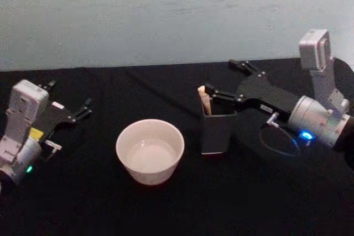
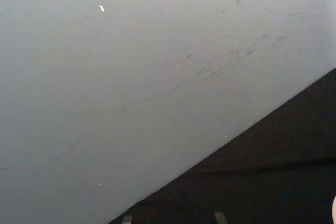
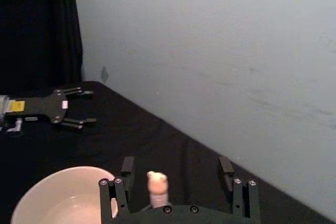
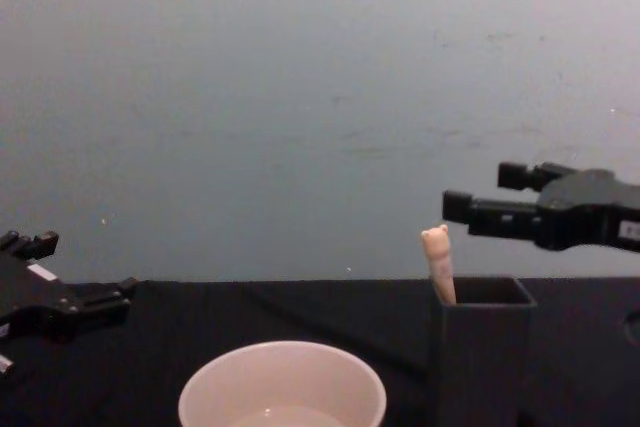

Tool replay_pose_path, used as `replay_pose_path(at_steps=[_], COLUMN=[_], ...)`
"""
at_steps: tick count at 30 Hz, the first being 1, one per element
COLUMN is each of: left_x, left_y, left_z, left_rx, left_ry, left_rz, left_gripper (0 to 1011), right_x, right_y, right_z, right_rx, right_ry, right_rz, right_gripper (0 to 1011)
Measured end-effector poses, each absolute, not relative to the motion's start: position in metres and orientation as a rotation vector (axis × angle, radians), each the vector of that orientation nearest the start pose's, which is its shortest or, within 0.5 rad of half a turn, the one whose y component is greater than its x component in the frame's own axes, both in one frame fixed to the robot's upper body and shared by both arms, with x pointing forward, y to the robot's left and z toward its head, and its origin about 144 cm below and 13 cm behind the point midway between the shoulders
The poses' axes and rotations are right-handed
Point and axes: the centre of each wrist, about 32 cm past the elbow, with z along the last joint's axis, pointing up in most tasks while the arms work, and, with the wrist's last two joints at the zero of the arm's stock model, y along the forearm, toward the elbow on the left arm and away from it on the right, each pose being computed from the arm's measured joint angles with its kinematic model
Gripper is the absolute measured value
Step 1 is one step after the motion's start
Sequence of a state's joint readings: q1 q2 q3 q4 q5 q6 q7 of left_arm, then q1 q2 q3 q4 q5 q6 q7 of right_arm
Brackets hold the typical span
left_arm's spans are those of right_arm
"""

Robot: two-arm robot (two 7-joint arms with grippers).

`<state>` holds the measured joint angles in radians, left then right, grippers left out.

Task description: Pick up the stirring spoon with one hand, stir inside the cup, then place it back in its original position.

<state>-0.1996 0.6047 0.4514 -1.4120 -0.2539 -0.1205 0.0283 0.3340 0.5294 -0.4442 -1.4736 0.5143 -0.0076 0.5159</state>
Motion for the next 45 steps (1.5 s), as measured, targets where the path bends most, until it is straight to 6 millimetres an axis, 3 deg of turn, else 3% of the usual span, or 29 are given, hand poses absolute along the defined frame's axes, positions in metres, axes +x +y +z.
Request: replay_pose_path(at_steps=[11,25,45], left_x=[0.489,0.489,0.489], left_y=[0.31,0.31,0.31], left_z=[1.14,1.14,1.14], left_rx=[0.304,0.305,0.304], left_ry=[-0.285,-0.285,-0.285], left_rz=[1.248,1.248,1.248], left_gripper=[1001,1001,1001], right_x=[0.53,0.554,0.561], right_y=[-0.256,-0.261,-0.252], right_z=[1.192,1.183,1.18], right_rx=[-0.105,-0.123,-0.132], right_ry=[-0.059,-0.055,-0.039], right_rz=[-0.72,-0.665,-0.605], right_gripper=[1002,1002,1002])
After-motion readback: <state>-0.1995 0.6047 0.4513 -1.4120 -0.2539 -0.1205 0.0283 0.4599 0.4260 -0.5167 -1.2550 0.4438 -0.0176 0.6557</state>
